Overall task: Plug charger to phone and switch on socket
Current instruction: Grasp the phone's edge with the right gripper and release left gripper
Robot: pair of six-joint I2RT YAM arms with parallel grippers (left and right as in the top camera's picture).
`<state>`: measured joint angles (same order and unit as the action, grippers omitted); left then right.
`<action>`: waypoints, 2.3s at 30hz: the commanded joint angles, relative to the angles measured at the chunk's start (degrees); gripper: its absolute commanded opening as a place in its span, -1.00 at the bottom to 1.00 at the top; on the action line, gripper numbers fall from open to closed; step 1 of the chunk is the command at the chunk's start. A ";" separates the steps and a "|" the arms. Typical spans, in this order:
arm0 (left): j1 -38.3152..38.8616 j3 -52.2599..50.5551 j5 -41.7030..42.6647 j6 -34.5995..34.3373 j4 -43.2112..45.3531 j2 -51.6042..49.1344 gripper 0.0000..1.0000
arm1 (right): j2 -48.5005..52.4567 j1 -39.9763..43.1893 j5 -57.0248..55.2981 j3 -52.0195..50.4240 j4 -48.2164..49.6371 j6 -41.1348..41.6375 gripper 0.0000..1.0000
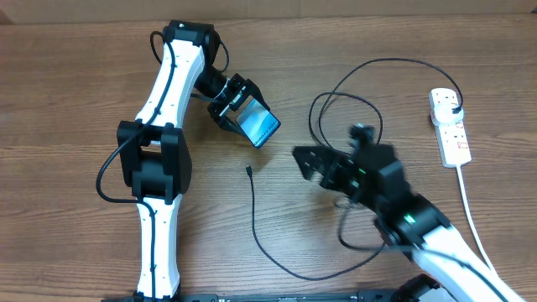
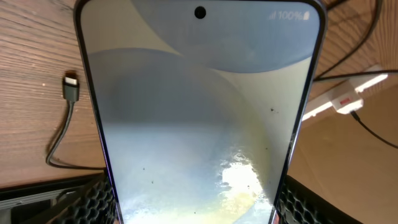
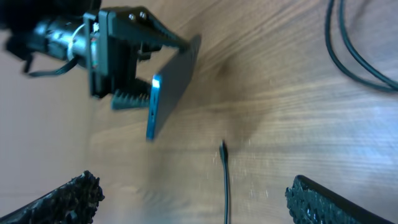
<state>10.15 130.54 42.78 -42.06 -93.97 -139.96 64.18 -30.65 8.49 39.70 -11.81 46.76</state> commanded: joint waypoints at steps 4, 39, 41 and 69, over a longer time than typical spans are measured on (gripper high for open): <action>0.02 1.73 0.04 -3.32 0.42 0.46 -0.91 | 14.75 -2.89 -5.79 11.13 3.26 -0.39 0.95; 4.31 1.73 3.37 -8.13 2.91 0.46 -0.91 | 30.14 -3.41 -8.63 17.92 9.88 -1.42 0.25; 4.37 1.73 3.39 -8.15 2.91 0.46 -0.91 | 30.16 -3.34 -8.66 17.92 9.88 -1.40 0.19; 0.11 1.75 -0.22 14.10 9.20 1.01 0.99 | 29.62 5.33 -1.77 18.47 3.10 2.69 -0.92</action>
<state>11.77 130.98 44.27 -37.30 -84.42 -139.96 95.04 -27.86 2.20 55.94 -9.63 49.30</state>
